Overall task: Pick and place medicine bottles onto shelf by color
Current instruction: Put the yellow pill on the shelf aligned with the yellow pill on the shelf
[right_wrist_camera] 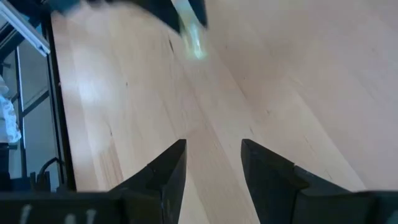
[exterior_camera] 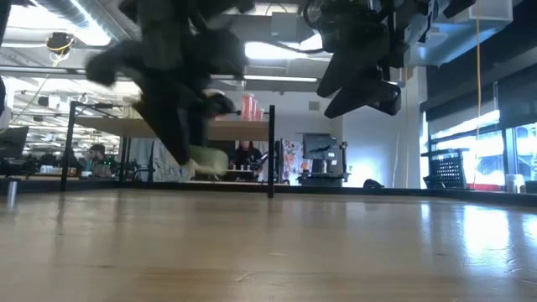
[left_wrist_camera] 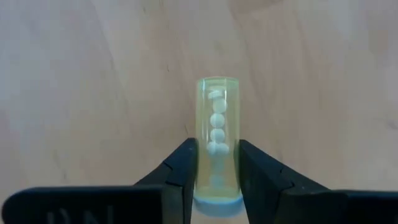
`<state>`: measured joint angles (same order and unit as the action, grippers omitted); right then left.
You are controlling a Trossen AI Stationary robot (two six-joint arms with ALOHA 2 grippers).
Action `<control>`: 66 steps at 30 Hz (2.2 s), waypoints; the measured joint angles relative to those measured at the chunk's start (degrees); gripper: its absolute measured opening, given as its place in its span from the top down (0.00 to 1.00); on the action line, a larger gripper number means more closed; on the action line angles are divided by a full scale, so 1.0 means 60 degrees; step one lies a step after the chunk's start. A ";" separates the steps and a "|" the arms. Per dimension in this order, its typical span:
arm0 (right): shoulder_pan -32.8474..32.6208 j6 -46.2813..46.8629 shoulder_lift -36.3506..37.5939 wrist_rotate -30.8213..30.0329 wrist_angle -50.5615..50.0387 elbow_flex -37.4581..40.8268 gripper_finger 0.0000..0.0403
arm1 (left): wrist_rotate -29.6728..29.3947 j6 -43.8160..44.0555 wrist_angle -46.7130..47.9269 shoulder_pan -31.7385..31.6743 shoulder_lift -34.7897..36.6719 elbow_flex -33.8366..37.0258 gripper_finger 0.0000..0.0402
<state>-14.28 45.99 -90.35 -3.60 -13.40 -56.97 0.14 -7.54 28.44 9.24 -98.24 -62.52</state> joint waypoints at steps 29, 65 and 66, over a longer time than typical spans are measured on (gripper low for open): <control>0.0007 -0.0498 0.0000 0.0040 0.0074 -0.0004 0.61 | -0.1591 0.5420 0.9724 0.0632 0.4846 -0.1696 0.78; 0.0234 -0.4866 -0.0004 -0.0646 0.5910 -0.0007 0.61 | 0.1451 0.5418 1.0224 0.0375 0.3255 -0.3617 0.78; 0.0233 -0.4857 -0.0004 -0.0648 0.5900 -0.0007 0.61 | 0.1644 0.5430 1.0262 0.0308 0.3182 -0.3631 0.78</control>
<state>-12.88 16.85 -90.37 -7.49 22.01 -57.01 10.00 25.04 90.01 11.09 -79.15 -84.31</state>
